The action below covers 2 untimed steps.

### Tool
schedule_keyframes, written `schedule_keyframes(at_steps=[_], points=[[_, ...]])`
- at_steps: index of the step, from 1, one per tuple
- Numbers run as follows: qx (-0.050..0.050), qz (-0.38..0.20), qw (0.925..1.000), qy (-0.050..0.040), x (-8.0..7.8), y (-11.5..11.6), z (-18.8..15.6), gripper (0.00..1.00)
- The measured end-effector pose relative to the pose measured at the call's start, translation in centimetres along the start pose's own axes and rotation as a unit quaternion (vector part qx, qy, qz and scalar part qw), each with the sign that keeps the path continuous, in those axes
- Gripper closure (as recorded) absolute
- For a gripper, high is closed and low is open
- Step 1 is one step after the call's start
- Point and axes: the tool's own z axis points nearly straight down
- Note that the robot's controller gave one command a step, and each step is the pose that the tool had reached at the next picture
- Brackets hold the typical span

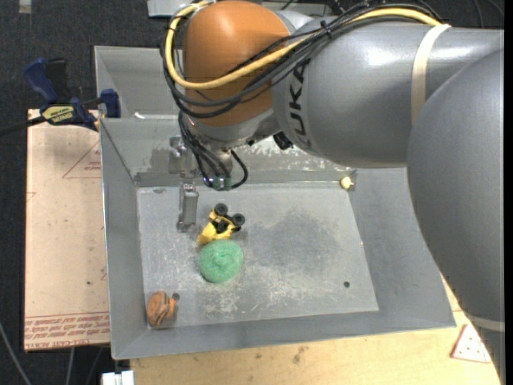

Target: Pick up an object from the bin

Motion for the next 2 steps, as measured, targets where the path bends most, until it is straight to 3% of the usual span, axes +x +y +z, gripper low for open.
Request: schedule_keyframes(at_steps=[1,2], points=[[-0.001,0.002,1.0,-0.0039,-0.2,-0.1,-0.5,0.0],[-0.002,0.017,0.9998,-0.0059,3.9,-3.2,4.9,0.0]])
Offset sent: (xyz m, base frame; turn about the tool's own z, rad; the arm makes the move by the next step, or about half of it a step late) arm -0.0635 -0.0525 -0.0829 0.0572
